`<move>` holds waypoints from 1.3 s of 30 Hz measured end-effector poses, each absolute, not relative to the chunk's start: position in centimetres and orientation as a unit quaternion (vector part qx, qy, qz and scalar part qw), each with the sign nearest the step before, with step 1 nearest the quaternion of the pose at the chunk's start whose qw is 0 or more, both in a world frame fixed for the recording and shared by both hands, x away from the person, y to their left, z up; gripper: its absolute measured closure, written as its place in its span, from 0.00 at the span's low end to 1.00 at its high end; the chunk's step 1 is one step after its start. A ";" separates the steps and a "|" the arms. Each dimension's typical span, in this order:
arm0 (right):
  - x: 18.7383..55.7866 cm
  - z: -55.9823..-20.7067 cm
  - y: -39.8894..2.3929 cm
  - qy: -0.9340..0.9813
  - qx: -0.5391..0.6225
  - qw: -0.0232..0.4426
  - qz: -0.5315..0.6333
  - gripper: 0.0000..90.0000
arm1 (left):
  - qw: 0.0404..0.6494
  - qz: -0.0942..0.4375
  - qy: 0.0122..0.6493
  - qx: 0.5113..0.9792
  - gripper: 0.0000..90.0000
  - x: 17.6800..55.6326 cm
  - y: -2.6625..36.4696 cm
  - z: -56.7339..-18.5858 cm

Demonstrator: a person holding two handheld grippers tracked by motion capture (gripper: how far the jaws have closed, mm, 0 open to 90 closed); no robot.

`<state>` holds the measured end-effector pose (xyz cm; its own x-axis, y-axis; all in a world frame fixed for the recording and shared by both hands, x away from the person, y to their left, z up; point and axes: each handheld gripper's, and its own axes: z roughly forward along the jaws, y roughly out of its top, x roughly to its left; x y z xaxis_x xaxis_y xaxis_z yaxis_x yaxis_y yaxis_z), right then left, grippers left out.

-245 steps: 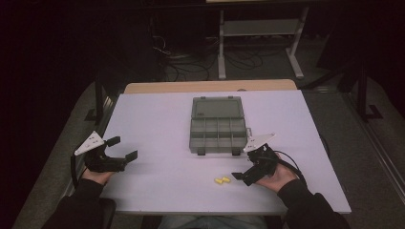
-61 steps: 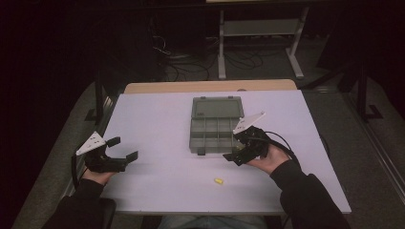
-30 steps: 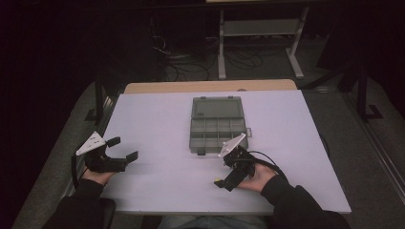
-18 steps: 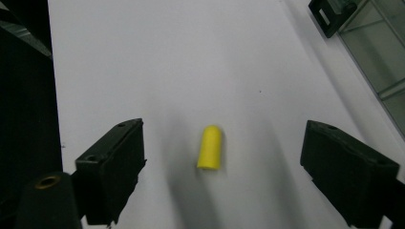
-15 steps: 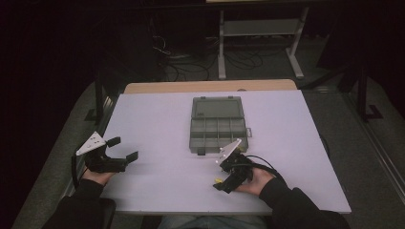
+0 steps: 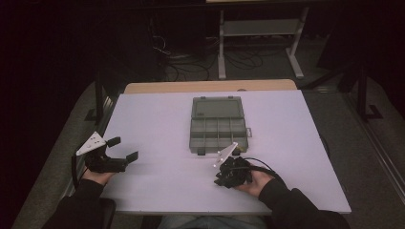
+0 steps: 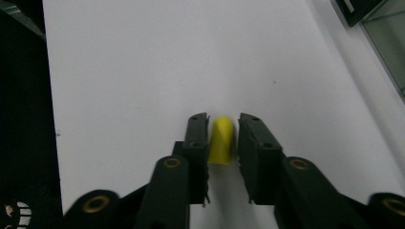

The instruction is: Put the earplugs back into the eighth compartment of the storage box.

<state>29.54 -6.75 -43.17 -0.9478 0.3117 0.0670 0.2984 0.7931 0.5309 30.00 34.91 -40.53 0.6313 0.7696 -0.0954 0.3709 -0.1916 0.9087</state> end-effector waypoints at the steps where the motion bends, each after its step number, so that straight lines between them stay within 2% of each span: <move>1: 29.5 -43.1 -6.8 0.946 0.161 0.010 0.280 0.86 | 0.509 0.196 0.382 0.746 0.00 30.0 34.9 -40.5; 23: 29.8 -41.4 -7.6 0.937 0.165 0.010 0.307 0.88 | 0.508 0.196 0.381 0.747 0.00 30.0 34.9 -40.6; 39: 30.4 -39.1 -9.1 0.926 0.177 0.030 0.333 0.87 | 0.507 0.195 0.381 0.748 0.00 30.1 34.9 -40.6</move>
<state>30.40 -9.11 -39.14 -0.9357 0.3472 0.0630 0.3079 0.7161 0.6265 30.06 34.88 -40.59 0.6335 0.7681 -0.0935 0.3722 -0.1966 0.9071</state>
